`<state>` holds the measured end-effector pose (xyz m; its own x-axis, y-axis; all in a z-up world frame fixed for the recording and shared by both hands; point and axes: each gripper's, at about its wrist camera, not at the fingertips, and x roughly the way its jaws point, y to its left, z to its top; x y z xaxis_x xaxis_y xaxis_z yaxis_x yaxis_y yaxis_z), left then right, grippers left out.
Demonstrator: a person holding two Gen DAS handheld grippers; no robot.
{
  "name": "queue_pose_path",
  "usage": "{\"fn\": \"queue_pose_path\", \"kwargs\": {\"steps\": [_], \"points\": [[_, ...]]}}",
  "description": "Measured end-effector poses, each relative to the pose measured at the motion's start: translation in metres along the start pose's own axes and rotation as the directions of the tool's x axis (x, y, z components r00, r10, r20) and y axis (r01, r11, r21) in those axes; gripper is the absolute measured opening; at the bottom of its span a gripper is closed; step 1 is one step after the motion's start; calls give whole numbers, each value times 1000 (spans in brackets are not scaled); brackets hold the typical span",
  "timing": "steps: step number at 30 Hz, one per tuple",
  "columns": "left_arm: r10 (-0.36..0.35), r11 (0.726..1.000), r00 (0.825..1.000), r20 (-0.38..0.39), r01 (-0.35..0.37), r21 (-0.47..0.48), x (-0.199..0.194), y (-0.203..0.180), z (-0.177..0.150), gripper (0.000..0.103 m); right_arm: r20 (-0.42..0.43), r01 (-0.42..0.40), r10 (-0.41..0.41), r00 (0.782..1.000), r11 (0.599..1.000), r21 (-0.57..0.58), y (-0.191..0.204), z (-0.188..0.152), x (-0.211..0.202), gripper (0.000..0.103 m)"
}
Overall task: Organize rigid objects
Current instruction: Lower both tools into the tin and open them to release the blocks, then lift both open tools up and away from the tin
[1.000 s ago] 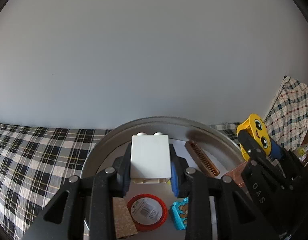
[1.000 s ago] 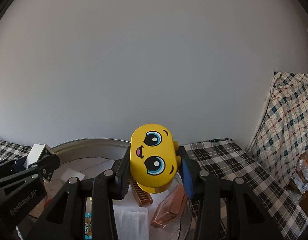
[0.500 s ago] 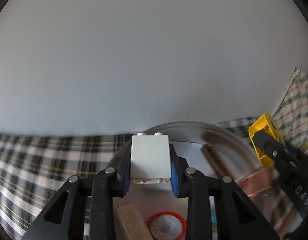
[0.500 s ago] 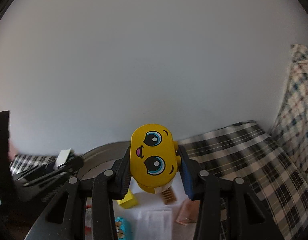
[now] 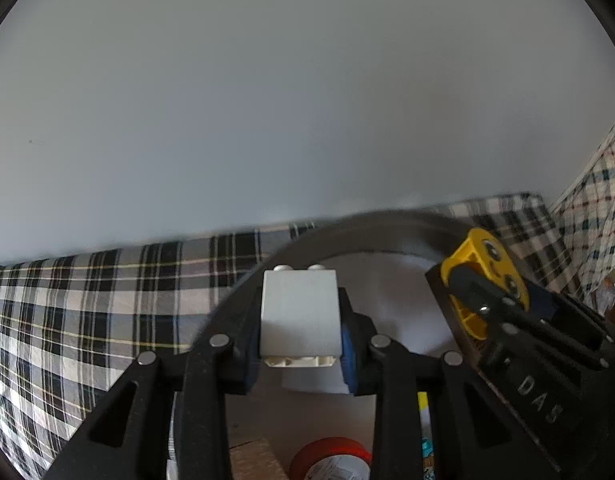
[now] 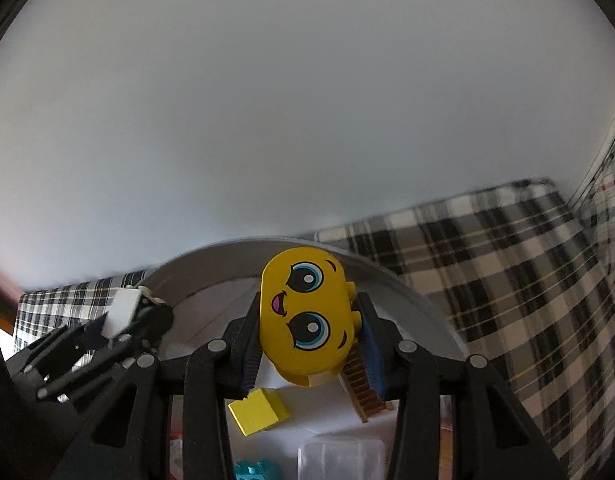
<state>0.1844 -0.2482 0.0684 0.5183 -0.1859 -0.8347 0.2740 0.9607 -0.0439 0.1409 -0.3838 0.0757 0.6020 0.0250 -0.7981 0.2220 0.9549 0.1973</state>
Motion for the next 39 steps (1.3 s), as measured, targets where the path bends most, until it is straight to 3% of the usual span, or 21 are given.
{"fn": "queue_pose_path", "kwargs": {"steps": [1,2,3,4,6,8,10,12,17,22,25,27,32,39], "points": [[-1,1000,1000,-14,1,2,4,-2,-1,29,-15,-7,7,1000,1000,9,0,0,3,46],[5,1000,999,-34,-5,6,9,-4,-2,36,-33,-11,12,999,1000,25,-1,-1,6,46],[-9,1000,998,-61,9,10,14,-6,-3,57,-44,1,0,999,999,40,-2,-2,8,47],[-27,999,997,-77,28,16,15,-10,-5,63,-48,-17,20,999,998,58,-5,-1,10,49],[-21,998,998,-64,24,52,8,-21,-8,93,-63,-89,95,994,992,88,-10,-2,14,64],[16,997,1000,-7,-15,71,-4,-28,-11,102,-49,-147,154,987,982,121,-15,-3,11,71],[88,992,995,51,-92,88,-13,-31,-12,102,-41,-168,175,984,976,138,-18,-5,5,74],[125,988,990,57,-130,87,-17,-29,-11,102,-43,-179,188,981,970,164,-20,-7,-1,75],[113,992,993,31,-115,50,-22,-15,-23,102,-35,-196,206,978,962,190,-18,-20,-19,75],[44,999,994,101,-44,3,-42,1,-49,102,6,-220,222,975,960,172,-11,-39,-40,74],[22,1000,986,166,-18,-24,-53,3,-65,102,66,-196,188,980,972,131,-10,-52,-52,75],[21,999,980,198,-16,-30,-57,4,-72,102,161,-158,140,977,982,104,-10,-62,-61,75],[51,999,948,313,-48,-19,-74,4,-92,102,370,-83,54,928,994,65,-4,-93,-91,75],[74,997,901,427,-75,-13,-83,0,-112,102,598,-7,-38,800,997,72,-7,-133,-121,81]]}}
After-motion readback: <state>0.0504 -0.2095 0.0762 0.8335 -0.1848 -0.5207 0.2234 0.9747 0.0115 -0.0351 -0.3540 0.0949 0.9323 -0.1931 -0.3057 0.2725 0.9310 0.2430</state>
